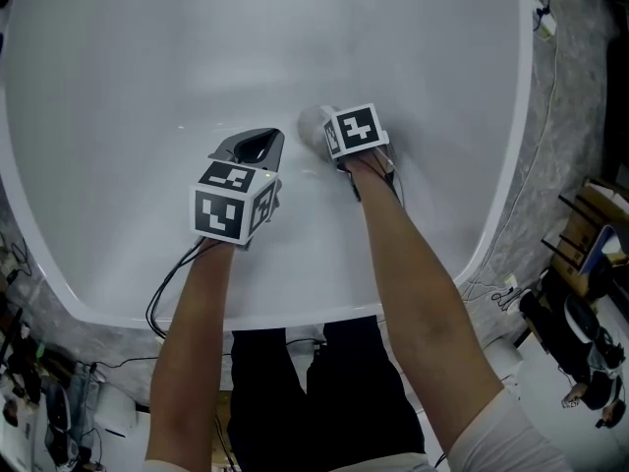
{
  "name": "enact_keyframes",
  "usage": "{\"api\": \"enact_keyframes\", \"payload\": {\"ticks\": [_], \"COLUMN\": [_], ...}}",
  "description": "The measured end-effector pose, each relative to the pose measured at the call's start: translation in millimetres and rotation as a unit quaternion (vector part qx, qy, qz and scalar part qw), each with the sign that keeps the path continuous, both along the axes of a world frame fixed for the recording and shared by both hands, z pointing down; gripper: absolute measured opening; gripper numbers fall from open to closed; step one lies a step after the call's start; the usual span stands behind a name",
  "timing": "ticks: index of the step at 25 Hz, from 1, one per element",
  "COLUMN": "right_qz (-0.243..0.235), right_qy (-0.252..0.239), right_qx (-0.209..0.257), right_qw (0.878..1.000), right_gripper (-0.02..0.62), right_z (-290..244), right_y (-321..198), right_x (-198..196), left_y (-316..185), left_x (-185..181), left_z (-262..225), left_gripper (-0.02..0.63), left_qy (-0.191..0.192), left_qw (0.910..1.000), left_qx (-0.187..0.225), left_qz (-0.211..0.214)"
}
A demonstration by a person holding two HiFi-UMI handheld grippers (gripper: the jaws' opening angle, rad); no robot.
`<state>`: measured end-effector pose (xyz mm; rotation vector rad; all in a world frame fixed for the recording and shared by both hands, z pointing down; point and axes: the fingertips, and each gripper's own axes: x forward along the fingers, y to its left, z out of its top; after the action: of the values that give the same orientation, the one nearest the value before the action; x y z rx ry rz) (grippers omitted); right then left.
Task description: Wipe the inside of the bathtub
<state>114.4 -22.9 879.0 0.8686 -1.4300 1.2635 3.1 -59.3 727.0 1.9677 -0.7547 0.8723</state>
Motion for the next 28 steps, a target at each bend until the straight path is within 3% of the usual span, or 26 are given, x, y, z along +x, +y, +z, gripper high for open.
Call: {"api": "enact_keyframes", "payload": {"ticks": [9, 16, 28], "right_qz": [-0.027, 0.007, 0.048], "right_qy": [0.016, -0.015, -0.103], "right_qx": [0.000, 0.023, 0.108], "right_qw": [1.000, 1.000, 0.988], "right_gripper": [0.098, 0.098, 0.098], "right_z": [-19, -60, -204], "right_y": [4, 11, 15], "right_x": [9, 32, 39], "left_y": [8, 14, 44], "left_x": [3, 23, 35], "left_z": [-20, -49, -150], "left_gripper": [0.006, 0.006, 0.006], "left_qy": [-0.004, -0.004, -0.009], "left_qw": [1.0000, 0.9999, 0.9981], "left_qx": [0.001, 0.003, 0.024], "left_qz": [-0.003, -0.012, -0.057]}}
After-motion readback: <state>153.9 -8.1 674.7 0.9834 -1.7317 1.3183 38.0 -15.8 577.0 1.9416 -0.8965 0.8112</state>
